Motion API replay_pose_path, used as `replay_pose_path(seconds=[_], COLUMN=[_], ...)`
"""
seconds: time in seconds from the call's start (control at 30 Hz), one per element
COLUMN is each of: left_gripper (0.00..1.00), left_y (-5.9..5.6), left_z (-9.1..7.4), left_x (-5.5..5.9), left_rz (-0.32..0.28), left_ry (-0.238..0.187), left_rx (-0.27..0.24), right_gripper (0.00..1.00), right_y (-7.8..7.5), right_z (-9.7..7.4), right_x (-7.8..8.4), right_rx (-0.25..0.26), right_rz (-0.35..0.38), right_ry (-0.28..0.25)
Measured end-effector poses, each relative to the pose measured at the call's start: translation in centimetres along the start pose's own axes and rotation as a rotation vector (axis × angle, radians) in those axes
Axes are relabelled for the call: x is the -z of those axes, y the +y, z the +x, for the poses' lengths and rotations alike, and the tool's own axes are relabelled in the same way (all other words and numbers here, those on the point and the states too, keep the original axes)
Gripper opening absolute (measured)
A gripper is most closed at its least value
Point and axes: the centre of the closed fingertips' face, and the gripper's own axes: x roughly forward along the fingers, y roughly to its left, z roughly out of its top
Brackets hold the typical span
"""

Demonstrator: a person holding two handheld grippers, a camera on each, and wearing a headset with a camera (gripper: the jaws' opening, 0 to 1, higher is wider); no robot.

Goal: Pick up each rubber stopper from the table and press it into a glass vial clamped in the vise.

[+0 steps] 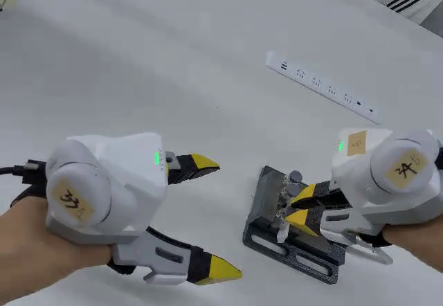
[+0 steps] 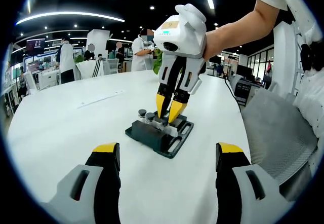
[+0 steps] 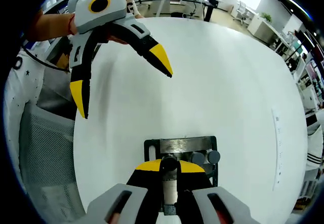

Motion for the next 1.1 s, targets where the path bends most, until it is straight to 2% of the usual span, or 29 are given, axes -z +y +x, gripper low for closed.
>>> replay_pose_path(seconds=[0.13,0.3,0.47,0.9,1.1], left_gripper=[0.77,0.76,0.76,0.76,0.76], left_y=[0.0,0.1,0.2,0.2,0.1], left_z=[0.1,0.2,0.2,0.2,0.2], left_x=[0.0,-0.1,-0.3,-0.2,-0.2], left_rz=[0.0,0.005,0.007,0.001,0.001], left_ry=[0.0,0.0,0.0,0.003,0.004], left_rx=[0.0,0.003,0.004,-0.002,0.0], right_gripper=[0.04,0.05,0.06,0.1,0.12], right_y=[0.1,-0.1,-0.2,-0.1,-0.3], right_z=[0.1,0.2,0.0,0.3,-0.9], right_x=[0.0,-0.1,0.0,-0.1,-0.8], right_rx=[0.035,0.04,0.01,0.005,0.001], right_rz=[-0.053,-0.073,-0.037,-0.031,0.003], right_ry=[0.024,0.031,0.013,-0.01,-0.05])
